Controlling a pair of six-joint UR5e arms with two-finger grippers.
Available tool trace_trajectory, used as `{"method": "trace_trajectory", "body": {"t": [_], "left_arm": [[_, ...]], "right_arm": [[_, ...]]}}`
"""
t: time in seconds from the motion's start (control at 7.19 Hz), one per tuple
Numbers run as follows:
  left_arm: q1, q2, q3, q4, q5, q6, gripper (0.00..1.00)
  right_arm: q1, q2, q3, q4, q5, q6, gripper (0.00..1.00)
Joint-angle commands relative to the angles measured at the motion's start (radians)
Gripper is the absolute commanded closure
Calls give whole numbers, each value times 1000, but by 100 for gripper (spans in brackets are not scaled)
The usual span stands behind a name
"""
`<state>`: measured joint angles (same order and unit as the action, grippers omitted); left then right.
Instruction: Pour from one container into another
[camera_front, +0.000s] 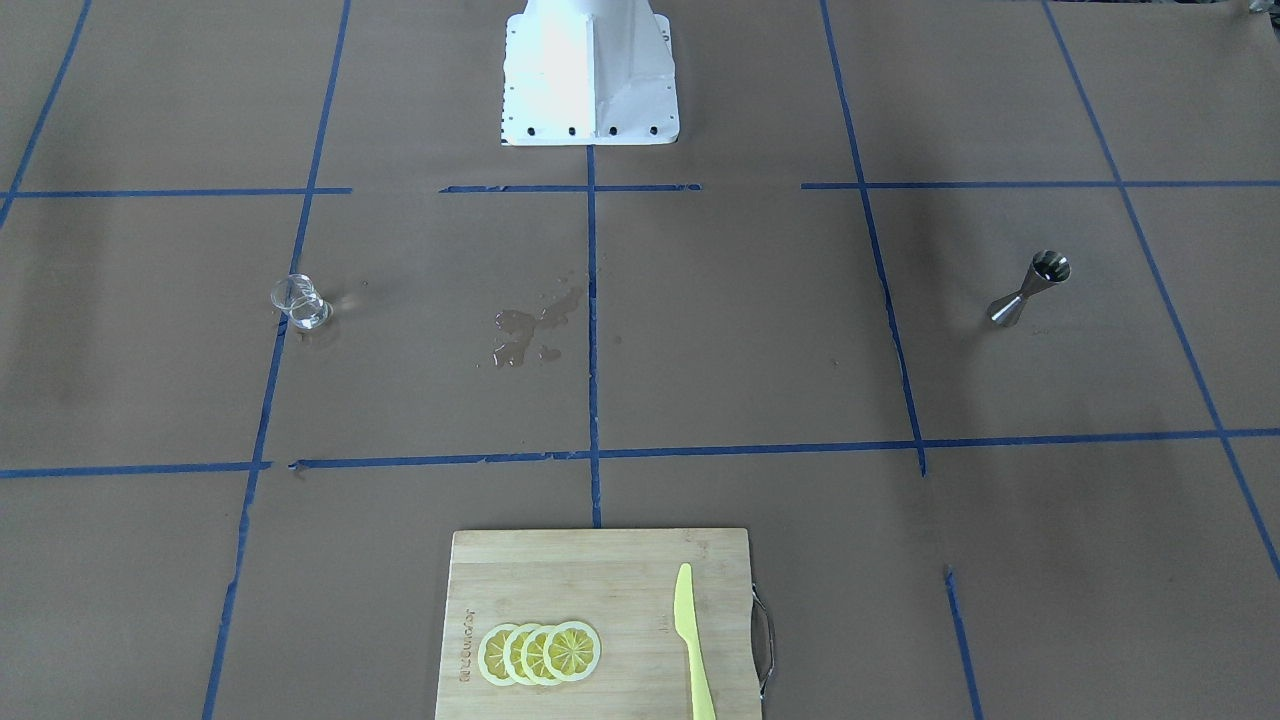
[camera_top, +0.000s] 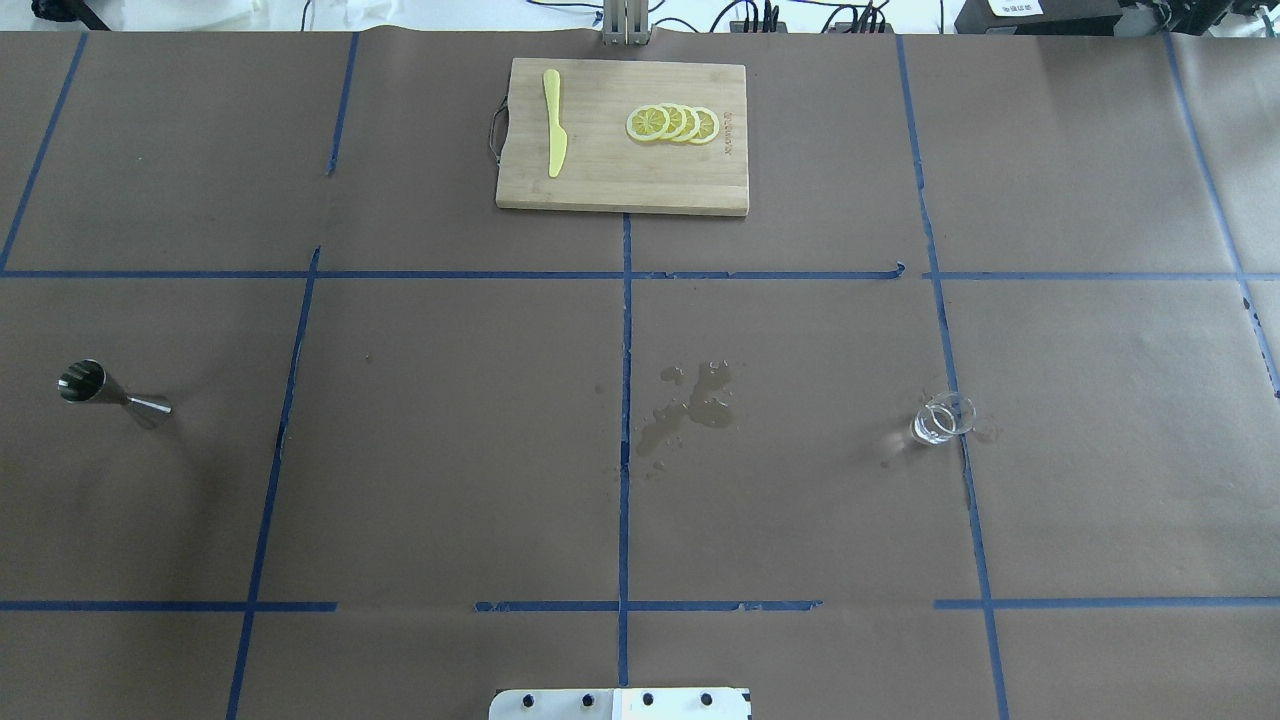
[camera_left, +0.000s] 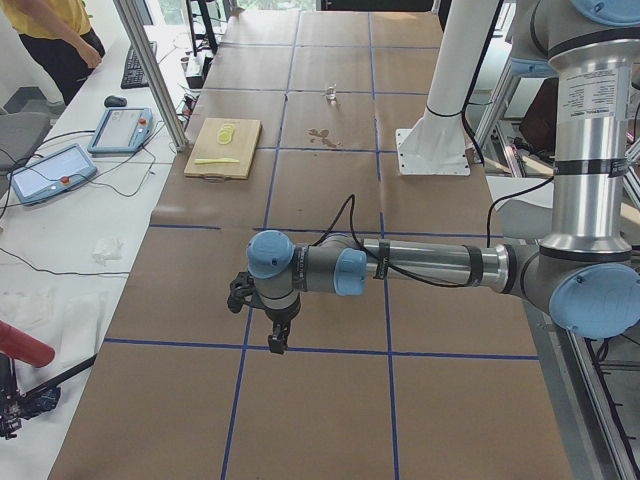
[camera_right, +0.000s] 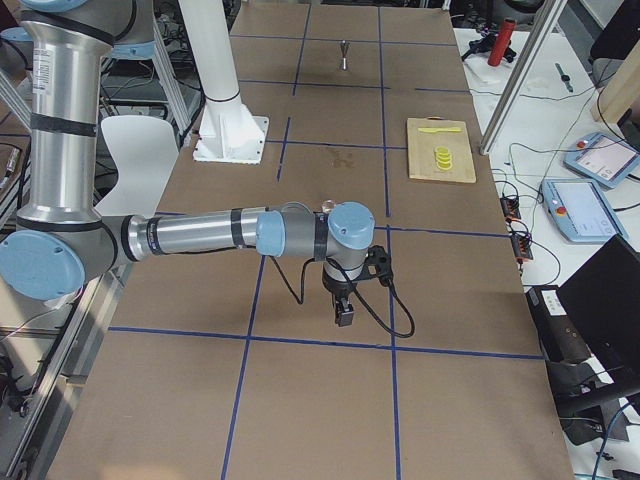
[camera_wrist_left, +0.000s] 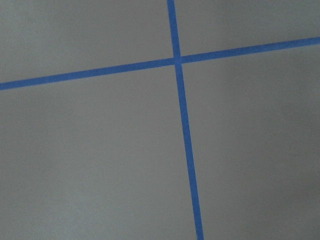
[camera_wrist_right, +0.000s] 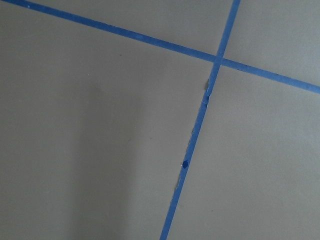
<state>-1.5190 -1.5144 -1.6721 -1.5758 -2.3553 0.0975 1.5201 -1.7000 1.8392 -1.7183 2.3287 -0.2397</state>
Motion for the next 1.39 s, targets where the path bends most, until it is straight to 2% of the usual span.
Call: {"method": "trace_trajectory", "body": {"t": [0.0,0.28,0.56,0.83,1.25], "left_arm": [[-24,-6,-3,3,-48,-1,0],[-85,-6,-12,5,-39,1,0],[-84,-3,2,0,-32,1,0],[-86,-3,-6,0,19,1,0],[-86,3,-8,2,22,-1,0]], "right_arm": [[12,-9,8,-3,-2,-7,0],[12,-15,5,-3,-3,-7,0],[11,-20,0,0,0,-7,0],[11,-27,0,2,5,-1,0],[11,-26,5,41,27,0,0]]}}
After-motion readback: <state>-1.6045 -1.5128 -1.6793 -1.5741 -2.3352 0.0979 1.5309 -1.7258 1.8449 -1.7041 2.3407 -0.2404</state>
